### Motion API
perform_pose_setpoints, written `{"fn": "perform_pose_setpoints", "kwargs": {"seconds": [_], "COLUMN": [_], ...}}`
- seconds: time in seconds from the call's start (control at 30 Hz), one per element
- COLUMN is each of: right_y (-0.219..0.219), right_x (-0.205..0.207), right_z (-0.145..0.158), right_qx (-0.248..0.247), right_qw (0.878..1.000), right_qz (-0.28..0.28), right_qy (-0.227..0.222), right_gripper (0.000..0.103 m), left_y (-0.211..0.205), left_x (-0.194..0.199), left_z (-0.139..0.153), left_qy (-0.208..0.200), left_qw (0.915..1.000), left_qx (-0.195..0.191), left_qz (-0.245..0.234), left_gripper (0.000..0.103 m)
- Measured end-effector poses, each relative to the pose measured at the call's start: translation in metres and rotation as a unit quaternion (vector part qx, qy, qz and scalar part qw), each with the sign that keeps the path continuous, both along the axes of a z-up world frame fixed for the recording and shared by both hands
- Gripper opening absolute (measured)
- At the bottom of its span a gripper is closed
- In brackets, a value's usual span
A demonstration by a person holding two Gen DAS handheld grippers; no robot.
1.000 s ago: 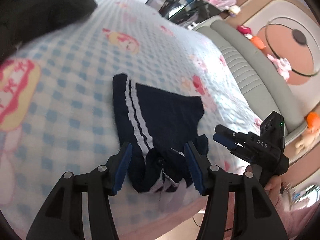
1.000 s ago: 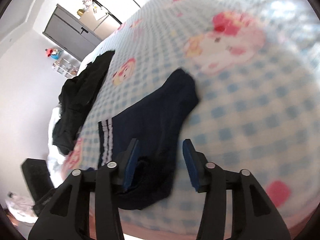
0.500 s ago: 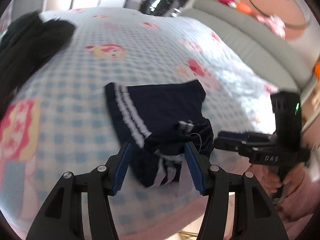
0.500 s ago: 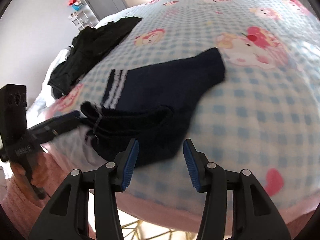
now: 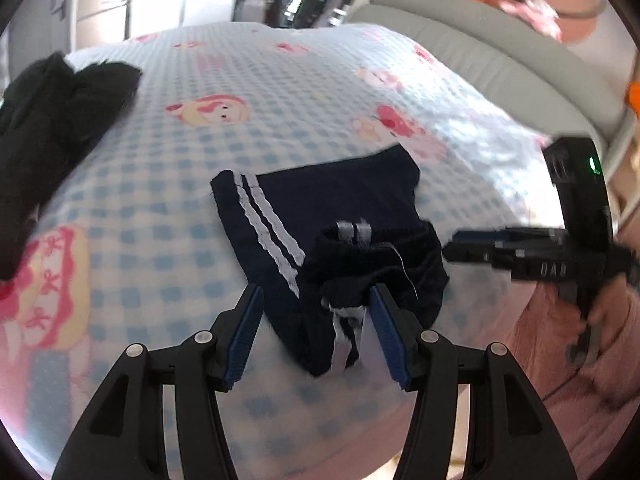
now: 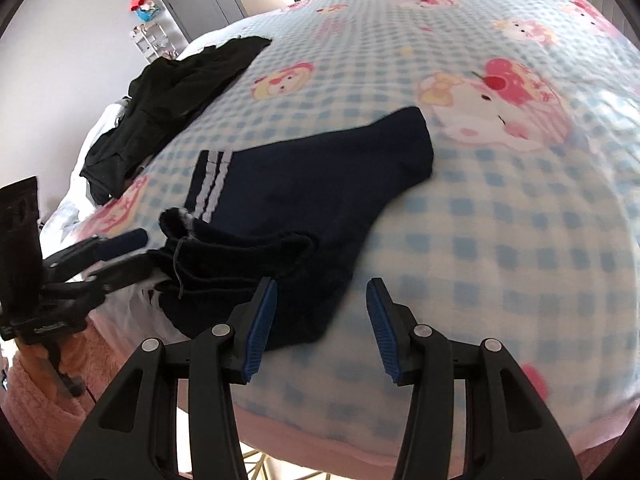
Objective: Fold clothes
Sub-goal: 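Lift the hem with both grippers and fold it over the garment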
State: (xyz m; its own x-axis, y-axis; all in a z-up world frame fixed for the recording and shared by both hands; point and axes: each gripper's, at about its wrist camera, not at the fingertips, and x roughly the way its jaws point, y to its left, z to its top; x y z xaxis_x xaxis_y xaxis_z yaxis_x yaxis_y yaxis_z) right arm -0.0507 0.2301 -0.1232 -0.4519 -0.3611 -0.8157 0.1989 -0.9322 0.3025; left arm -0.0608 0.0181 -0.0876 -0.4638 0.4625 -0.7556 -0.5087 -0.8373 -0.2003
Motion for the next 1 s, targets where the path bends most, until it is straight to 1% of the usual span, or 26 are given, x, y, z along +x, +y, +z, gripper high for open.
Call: {"fn": "perform_pose_setpoints", "kwargs": {"seconds": [0.07, 0.13, 0.17, 0.23, 0.3, 0.33, 0.37, 0.4, 0.43, 0.53, 0.57, 0.67, 0.73, 0.8, 0.83, 0.87, 0.9, 0.93, 0.97, 1.0], "right_y": [-0.003, -0.006, -0.007, -0.01, -0.008, -0.007, -0.006, -0.006, -0.006, -0.006, -0.005, -0.001, 0.006, 0.013, 0.018, 0.024, 0.031, 0.039, 0.044, 0.05], "right_x": [-0.001, -0.003, -0.004, -0.011, -0.019, -0.023, -0.027, -0.03, -0.033, -0.038, -0.039, -0.041, -0.038, -0.034, -0.031, -0.028, -0.026, -0.024, -0.023, -0.021], "right_z": [-0.002, -0.004, -0.005, -0.008, -0.008, -0.009, -0.008, -0.007, -0.006, -0.006, -0.009, -0.015, -0.011, -0.005, -0.002, 0.001, 0.002, 0.003, 0.003, 0.003], "right_qx": [0.001, 0.002, 0.004, 0.013, 0.007, 0.004, 0.003, 0.004, 0.005, 0.012, 0.012, 0.006, -0.018, -0.045, -0.061, -0.081, -0.115, -0.143, -0.156, -0.169], "right_qw": [1.0, 1.0, 0.999, 1.0, 1.0, 1.0, 1.0, 1.0, 0.999, 0.999, 0.999, 0.999, 0.998, 0.997, 0.995, 0.994, 0.99, 0.986, 0.983, 0.981], "right_qz": [0.012, 0.025, 0.028, 0.017, -0.001, -0.01, -0.018, -0.024, -0.03, -0.04, -0.042, -0.05, -0.06, -0.069, -0.074, -0.079, -0.083, -0.086, -0.091, -0.096], "right_qy": [-0.006, -0.013, -0.015, -0.013, -0.008, -0.005, -0.002, 0.003, 0.007, 0.014, 0.012, 0.004, 0.004, 0.008, 0.01, 0.009, 0.003, -0.003, -0.007, -0.011], "right_gripper": [0.048, 0.048, 0.048, 0.048, 0.048, 0.048, 0.048, 0.048, 0.048, 0.048, 0.049, 0.05, 0.05, 0.05, 0.05, 0.05, 0.05, 0.05, 0.05, 0.05], "left_y": [0.012, 0.021, 0.022, 0.023, 0.022, 0.02, 0.016, 0.011, 0.003, -0.014, -0.017, -0.009, 0.0, 0.009, 0.015, 0.021, 0.026, 0.028, 0.027, 0.026], "left_x": [0.0, -0.003, -0.005, -0.016, -0.028, -0.033, -0.035, -0.036, -0.035, -0.028, -0.026, -0.026, -0.029, -0.034, -0.038, -0.042, -0.046, -0.047, -0.047, -0.047], "left_z": [-0.003, -0.005, -0.004, -0.004, -0.007, -0.008, -0.006, -0.003, 0.002, 0.007, 0.006, -0.002, -0.007, -0.01, -0.013, -0.017, -0.021, -0.022, -0.021, -0.02], "left_qy": [-0.001, -0.002, 0.003, 0.005, 0.001, -0.003, -0.007, -0.009, -0.008, -0.014, -0.015, -0.02, -0.024, -0.02, -0.021, -0.024, -0.028, -0.029, -0.028, -0.027], "left_qw": [0.9993, 0.9983, 0.9985, 0.9992, 0.9988, 0.9986, 0.9988, 0.9992, 0.9992, 0.9978, 0.9977, 0.9994, 0.9996, 0.9997, 0.9997, 0.9995, 0.9993, 0.9993, 0.9995, 0.9996], "left_qx": [-0.025, -0.034, -0.035, -0.034, -0.049, -0.05, -0.041, -0.023, 0.003, 0.055, 0.059, 0.028, 0.013, 0.007, 0.0, -0.008, -0.015, -0.015, -0.009, -0.002], "left_qz": [-0.029, -0.047, -0.041, -0.022, 0.004, 0.016, 0.024, 0.031, 0.038, 0.034, 0.03, 0.01, -0.003, -0.011, -0.014, -0.017, -0.019, -0.018, -0.014, -0.01], "left_gripper": [0.057, 0.057, 0.057, 0.057, 0.057, 0.057, 0.057, 0.057, 0.057, 0.059, 0.059, 0.059, 0.059, 0.058, 0.057, 0.055, 0.053, 0.051, 0.05, 0.045]}}
